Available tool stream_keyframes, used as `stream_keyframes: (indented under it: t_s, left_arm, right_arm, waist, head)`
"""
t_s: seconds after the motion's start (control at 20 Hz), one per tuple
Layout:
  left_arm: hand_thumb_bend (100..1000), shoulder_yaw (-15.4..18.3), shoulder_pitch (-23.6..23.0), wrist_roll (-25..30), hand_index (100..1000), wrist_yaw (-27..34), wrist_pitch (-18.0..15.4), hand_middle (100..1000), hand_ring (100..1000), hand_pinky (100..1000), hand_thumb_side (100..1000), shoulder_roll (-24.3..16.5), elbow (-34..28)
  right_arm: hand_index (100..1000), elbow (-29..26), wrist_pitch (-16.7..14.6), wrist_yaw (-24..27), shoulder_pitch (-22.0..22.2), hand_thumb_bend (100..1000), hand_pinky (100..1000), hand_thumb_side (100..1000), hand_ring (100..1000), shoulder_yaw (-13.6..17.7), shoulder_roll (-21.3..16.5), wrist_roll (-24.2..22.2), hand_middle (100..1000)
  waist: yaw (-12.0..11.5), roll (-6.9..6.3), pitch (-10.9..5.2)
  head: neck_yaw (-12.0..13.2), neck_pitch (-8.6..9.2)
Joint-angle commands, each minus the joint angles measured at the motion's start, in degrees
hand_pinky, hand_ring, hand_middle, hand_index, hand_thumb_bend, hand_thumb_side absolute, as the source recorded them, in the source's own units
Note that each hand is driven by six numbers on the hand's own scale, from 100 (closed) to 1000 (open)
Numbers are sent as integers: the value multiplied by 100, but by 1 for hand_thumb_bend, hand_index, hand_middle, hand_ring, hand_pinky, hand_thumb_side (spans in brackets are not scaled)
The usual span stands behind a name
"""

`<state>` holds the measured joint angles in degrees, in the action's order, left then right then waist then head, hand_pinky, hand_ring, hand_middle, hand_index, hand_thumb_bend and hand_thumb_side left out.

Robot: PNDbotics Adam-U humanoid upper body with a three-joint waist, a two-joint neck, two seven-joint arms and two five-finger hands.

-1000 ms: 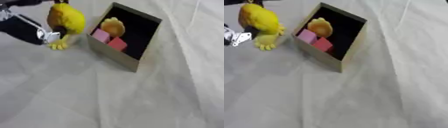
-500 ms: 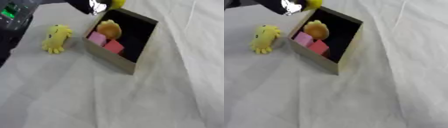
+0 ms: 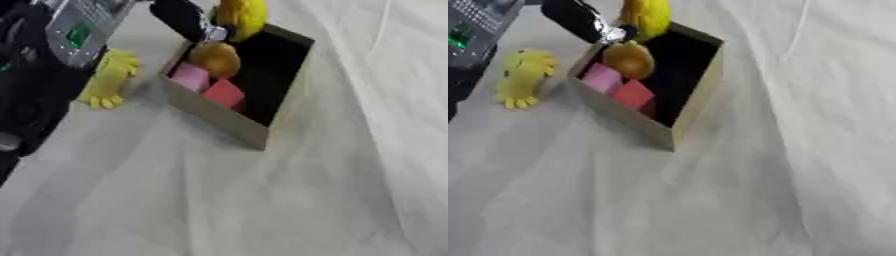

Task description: Pick up objects on the table and place them in the box.

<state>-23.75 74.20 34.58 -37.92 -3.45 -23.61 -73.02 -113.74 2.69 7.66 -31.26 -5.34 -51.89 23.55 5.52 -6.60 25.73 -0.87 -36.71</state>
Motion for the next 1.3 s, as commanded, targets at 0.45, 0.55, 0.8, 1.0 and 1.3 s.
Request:
stream_keyframes:
  t_s: [0.45,0.55,0.8,1.0,1.3]
  left_arm:
    - [440,248,19,14,946,-3,-115,864,877,893,461,-141,-165]
    - [409,284,-25,-53,914,67,-61,845,865,884,433,-227,-275]
    - [402,445,-386,-128,885,233,189,830,859,881,425,-938,-585]
    - [398,654,-815,-53,890,363,383,840,866,887,442,-1592,-762]
    - [416,720,-1124,284,904,248,511,859,878,894,432,-1893,-584]
  right_arm:
    - [820,-85,9,46,-29,100,801,678,828,63,-104,22,843]
    - [820,-85,8,44,-7,100,801,678,828,60,-108,22,843]
    - [820,-85,16,15,175,100,801,677,828,120,-182,89,843]
    - [820,-85,15,-8,269,100,801,678,828,157,-211,144,843]
    - [820,-85,9,-17,273,100,802,677,828,165,-197,163,843]
  waist:
    - [-77,88,-177]
    - [-100,103,-205]
    - [-269,107,-274]
    - [-381,100,-298]
    - [-389,124,-309]
  head:
    - [8,51]
    - [17,38]
    - [-34,-31]
    - [-124,-50]
    - [-113,9]
